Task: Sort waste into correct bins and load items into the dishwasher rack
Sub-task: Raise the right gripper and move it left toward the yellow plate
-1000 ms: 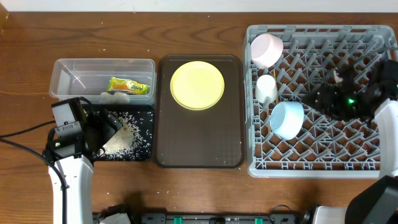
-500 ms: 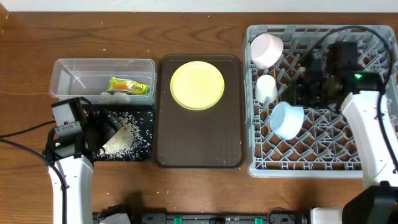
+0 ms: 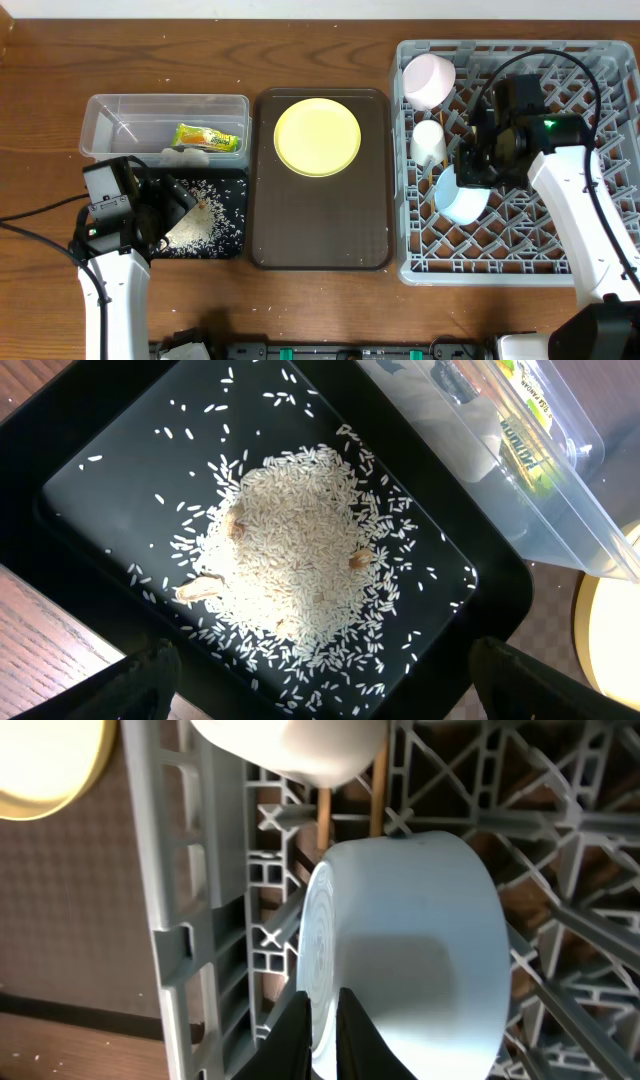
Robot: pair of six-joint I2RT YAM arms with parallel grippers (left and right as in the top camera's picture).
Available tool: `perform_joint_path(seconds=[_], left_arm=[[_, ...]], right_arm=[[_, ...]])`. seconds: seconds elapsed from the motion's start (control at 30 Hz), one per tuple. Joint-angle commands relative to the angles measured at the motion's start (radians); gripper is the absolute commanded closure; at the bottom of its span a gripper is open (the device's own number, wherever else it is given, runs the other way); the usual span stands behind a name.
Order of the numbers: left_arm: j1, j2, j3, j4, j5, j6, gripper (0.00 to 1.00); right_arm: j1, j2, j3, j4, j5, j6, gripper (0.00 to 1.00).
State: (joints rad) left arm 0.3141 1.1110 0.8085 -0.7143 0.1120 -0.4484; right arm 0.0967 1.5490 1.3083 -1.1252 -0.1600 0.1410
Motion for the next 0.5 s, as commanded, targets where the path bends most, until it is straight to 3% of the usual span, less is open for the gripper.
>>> perform_joint_path(seconds=[0.0,0.47], left_arm=[[0.005,0.001,0.014,-0.003,-0.016,-0.005,0.05],[0.005,0.001,0.014,-0.003,-0.016,-0.005,0.05]], right_arm=[[0.010,0.007,0.017,-0.013,0.077,0.044,0.92],[0.011,0.006,0.048,0.003,0.143,0.070,0.87]])
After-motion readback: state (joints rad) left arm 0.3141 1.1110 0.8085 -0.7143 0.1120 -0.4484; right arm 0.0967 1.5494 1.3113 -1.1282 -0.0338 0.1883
